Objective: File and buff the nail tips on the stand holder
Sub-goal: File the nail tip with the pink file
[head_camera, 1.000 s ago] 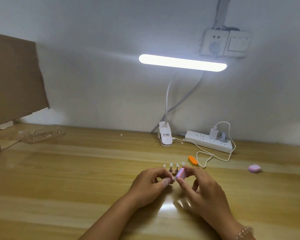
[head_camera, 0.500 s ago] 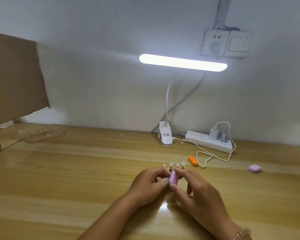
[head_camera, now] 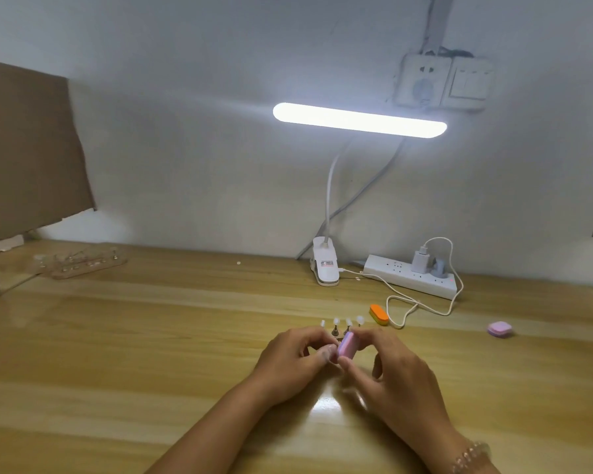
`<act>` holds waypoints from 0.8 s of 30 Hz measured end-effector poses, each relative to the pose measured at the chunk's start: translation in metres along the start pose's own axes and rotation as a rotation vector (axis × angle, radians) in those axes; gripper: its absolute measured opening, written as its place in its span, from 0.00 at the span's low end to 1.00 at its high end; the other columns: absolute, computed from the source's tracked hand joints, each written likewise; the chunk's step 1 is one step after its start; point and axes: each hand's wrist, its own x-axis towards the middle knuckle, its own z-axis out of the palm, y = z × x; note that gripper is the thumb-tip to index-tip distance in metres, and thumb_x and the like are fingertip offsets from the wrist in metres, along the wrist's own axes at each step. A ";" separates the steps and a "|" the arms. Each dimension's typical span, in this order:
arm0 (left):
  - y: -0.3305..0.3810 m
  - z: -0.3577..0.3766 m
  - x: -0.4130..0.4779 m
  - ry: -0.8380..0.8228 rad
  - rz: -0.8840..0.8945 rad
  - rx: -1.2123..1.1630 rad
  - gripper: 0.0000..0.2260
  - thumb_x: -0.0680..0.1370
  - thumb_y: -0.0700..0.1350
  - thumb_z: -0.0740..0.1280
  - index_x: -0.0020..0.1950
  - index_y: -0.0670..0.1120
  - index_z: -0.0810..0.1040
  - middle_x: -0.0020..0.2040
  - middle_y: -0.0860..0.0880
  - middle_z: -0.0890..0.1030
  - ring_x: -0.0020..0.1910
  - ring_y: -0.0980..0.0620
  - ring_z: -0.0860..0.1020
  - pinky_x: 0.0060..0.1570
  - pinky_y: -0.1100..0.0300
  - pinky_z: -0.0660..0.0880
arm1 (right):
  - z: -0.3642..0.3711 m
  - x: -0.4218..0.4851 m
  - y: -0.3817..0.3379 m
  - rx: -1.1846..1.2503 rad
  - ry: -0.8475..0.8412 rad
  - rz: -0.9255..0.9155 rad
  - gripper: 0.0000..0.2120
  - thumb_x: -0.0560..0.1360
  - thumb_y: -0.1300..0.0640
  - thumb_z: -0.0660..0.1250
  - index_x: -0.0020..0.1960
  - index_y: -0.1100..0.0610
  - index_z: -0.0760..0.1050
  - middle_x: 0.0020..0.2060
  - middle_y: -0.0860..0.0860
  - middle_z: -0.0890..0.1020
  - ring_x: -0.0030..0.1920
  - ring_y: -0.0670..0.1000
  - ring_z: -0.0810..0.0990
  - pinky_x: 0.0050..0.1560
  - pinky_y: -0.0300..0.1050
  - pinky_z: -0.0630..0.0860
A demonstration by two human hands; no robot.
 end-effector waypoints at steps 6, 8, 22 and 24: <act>0.000 0.000 0.001 0.000 0.003 0.018 0.09 0.80 0.47 0.67 0.44 0.60 0.82 0.41 0.62 0.83 0.31 0.62 0.70 0.37 0.62 0.67 | -0.002 0.004 0.003 0.037 0.021 0.063 0.13 0.71 0.41 0.72 0.53 0.42 0.75 0.44 0.35 0.78 0.31 0.36 0.70 0.38 0.40 0.71; 0.000 -0.001 0.000 -0.001 0.008 0.020 0.08 0.80 0.46 0.67 0.45 0.58 0.82 0.41 0.61 0.83 0.32 0.62 0.70 0.37 0.61 0.67 | -0.001 0.001 0.002 0.023 -0.018 0.025 0.12 0.71 0.42 0.71 0.53 0.42 0.75 0.45 0.35 0.79 0.32 0.35 0.70 0.37 0.39 0.69; 0.004 0.001 -0.003 -0.009 -0.053 -0.196 0.05 0.82 0.43 0.66 0.49 0.49 0.80 0.45 0.53 0.87 0.50 0.56 0.84 0.60 0.45 0.77 | -0.003 0.007 0.010 0.144 0.126 0.133 0.14 0.70 0.49 0.76 0.52 0.41 0.76 0.43 0.37 0.80 0.35 0.43 0.77 0.38 0.42 0.74; 0.003 0.001 -0.003 -0.009 -0.028 -0.177 0.05 0.81 0.42 0.66 0.49 0.50 0.81 0.45 0.54 0.86 0.49 0.58 0.84 0.58 0.48 0.78 | -0.001 0.004 0.008 0.128 0.100 0.081 0.15 0.69 0.49 0.76 0.54 0.41 0.76 0.44 0.36 0.79 0.33 0.43 0.77 0.37 0.42 0.75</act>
